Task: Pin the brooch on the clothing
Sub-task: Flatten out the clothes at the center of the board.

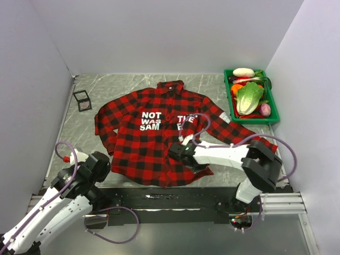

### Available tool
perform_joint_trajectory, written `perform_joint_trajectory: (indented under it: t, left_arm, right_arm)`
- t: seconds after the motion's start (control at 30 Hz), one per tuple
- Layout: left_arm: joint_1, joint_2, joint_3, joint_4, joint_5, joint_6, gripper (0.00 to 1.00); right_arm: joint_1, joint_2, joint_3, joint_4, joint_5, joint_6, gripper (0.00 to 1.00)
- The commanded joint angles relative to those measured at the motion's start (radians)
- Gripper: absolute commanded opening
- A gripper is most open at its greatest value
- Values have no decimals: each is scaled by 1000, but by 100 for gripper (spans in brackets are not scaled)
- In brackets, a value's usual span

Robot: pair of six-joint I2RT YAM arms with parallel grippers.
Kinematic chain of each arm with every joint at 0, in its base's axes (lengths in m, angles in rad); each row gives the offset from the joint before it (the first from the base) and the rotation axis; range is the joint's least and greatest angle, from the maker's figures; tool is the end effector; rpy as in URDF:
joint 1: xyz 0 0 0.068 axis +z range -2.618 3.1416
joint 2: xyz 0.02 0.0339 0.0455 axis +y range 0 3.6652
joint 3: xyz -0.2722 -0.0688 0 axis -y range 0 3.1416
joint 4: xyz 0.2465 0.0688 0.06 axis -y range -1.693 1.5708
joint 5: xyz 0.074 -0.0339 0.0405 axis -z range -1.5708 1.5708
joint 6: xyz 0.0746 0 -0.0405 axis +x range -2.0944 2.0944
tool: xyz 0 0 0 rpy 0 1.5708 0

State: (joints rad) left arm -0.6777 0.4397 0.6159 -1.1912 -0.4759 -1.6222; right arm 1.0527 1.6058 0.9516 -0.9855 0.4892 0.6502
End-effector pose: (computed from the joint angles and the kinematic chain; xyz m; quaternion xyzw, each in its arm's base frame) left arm 0.0837 -0.0235 0.2125 -0.4827 0.8028 -0.1507 0.3158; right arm 0.1553 0.2016 0.1436 -0.2020 0.9484 -0.1846 0.1600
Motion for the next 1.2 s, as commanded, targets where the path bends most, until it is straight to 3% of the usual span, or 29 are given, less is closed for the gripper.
perform_joint_trajectory:
  t: [0.0,0.3,0.43,0.53,0.57,0.67,0.77,0.9,0.97,1.17]
  left_arm:
    - [-3,-10,24,-16,-20,-24,1]
    - [-3,-21,31,-33,-27,-30,1]
    - [-3,-25,25,-24,-24,-27,1]
    - [-3,-18,21,-10,-18,-18,1]
    - [-3,-12,21,-7,-18,-16,1]
    - [-3,-9,24,-15,-23,-22,1]
    - [-3,-19,22,-16,-20,-25,1]
    - [-3,-33,19,-16,-20,-28,1]
    - [-3,-32,18,-15,-20,-27,1]
    - [-3,-22,19,-18,-20,-30,1]
  right_arm:
    - [-111,-127,-10,-22,17,33,0]
    - [-402,-296,-123,87,-115,-35,0]
    - [-389,-372,-128,139,-175,-110,0]
    - [-289,-373,-97,137,-190,-133,15]
    - [-266,-363,-85,130,-187,-123,36]
    - [-217,-319,-65,142,-213,-107,53]
    - [-207,-259,-66,168,-251,-93,55]
    - [-163,-169,-30,150,-177,-87,57]
    - [-136,-126,-7,143,-156,-86,83]
    - [-109,-89,16,171,-153,-84,84]
